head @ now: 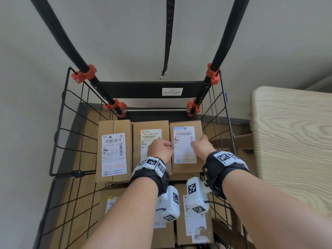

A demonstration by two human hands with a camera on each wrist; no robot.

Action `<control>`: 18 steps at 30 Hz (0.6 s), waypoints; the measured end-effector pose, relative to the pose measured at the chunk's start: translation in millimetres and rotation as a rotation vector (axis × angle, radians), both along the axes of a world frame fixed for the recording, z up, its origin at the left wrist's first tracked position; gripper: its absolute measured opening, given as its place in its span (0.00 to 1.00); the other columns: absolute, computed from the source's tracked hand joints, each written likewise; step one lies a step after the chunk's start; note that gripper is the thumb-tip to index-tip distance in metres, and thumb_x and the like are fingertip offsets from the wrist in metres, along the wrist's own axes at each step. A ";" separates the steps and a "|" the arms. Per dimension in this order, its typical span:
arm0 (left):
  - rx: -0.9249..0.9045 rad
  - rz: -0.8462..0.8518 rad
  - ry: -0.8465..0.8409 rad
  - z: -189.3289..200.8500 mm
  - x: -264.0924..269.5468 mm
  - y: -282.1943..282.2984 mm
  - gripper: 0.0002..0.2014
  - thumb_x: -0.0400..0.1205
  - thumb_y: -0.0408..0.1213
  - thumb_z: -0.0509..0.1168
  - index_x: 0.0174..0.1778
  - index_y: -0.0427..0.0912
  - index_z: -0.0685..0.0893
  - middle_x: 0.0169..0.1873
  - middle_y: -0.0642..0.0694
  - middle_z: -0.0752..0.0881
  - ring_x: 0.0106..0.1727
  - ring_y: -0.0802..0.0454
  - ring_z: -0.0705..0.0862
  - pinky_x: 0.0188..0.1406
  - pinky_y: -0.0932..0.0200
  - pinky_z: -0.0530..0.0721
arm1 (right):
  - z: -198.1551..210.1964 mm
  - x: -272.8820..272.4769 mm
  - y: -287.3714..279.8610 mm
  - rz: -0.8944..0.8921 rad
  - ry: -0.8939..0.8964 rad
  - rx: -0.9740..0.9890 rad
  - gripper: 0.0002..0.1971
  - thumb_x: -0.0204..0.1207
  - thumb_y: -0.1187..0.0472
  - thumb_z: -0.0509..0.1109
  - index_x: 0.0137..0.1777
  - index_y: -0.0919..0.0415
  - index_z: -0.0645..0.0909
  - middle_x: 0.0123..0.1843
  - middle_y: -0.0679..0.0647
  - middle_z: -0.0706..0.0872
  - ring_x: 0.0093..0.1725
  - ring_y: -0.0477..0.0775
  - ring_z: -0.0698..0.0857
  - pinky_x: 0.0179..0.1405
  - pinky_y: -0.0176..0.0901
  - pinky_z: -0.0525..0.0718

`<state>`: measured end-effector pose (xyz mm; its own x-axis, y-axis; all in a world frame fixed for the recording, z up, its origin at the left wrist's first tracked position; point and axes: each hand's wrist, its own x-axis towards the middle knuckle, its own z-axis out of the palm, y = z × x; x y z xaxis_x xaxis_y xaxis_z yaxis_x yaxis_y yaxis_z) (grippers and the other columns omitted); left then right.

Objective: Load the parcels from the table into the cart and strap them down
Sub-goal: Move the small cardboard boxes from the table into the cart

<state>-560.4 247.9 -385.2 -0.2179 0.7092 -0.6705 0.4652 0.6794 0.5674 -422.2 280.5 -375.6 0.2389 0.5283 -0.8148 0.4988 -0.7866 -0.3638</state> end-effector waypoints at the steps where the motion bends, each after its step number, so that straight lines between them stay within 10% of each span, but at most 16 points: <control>1: 0.000 -0.004 -0.004 1.3 0.5 -0.4 0.16 0.79 0.32 0.70 0.64 0.42 0.86 0.59 0.45 0.88 0.61 0.47 0.85 0.65 0.48 0.82 | 0.5 0.4 -0.1 0.002 0.003 0.007 0.28 0.84 0.63 0.58 0.83 0.59 0.54 0.68 0.60 0.80 0.58 0.60 0.82 0.47 0.51 0.79; 9: 0.017 -0.111 0.001 25.9 3.6 -0.8 0.15 0.83 0.34 0.65 0.65 0.42 0.85 0.64 0.47 0.85 0.61 0.47 0.83 0.51 0.59 0.81 | 32.3 4.9 -6.3 0.104 0.038 0.097 0.17 0.86 0.62 0.58 0.74 0.60 0.71 0.68 0.59 0.81 0.61 0.58 0.83 0.55 0.48 0.81; 18: 0.081 -0.285 0.148 82.8 24.5 3.3 0.16 0.82 0.35 0.64 0.65 0.48 0.84 0.63 0.49 0.85 0.61 0.48 0.83 0.56 0.57 0.80 | 100.1 18.4 -36.7 0.774 -0.220 0.266 0.18 0.83 0.59 0.57 0.71 0.55 0.78 0.66 0.56 0.84 0.61 0.56 0.84 0.60 0.48 0.84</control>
